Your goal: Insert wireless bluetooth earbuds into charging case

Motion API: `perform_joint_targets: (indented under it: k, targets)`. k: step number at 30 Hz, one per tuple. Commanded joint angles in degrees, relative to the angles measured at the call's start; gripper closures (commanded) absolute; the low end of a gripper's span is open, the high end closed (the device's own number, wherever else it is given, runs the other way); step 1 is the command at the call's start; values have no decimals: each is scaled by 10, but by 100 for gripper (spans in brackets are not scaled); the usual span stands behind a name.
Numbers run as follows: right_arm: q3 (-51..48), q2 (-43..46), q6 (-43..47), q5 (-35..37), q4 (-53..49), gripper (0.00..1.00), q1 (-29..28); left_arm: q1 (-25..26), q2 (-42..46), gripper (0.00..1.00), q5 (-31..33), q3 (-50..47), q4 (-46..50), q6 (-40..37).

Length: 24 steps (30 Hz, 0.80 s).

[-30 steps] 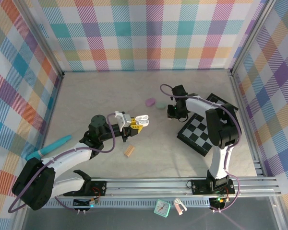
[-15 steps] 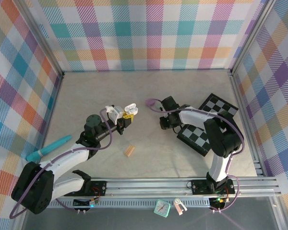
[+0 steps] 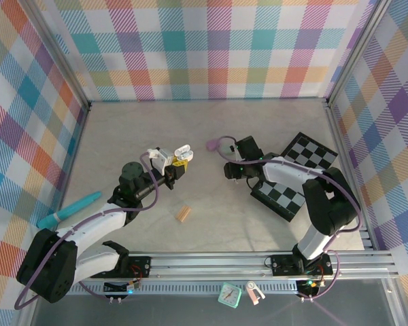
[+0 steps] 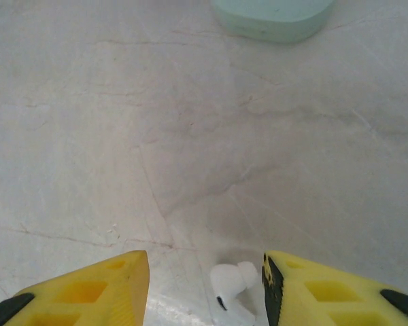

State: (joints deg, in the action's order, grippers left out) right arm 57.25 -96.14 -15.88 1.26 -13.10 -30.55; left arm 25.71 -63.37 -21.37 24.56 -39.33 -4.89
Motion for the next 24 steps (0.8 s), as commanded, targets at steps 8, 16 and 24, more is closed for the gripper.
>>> perform_joint_targets:
  k: [8,16,24]
  targets:
    - [86,-90,-23,-33,-107,52,11,-4,2,100,2,1,-20,3]
    - [140,-134,9,-35,-199,57,9,-8,-6,100,0,2,-26,5]
    - [159,-136,32,-88,-247,60,4,-10,-4,100,7,-1,-23,6]
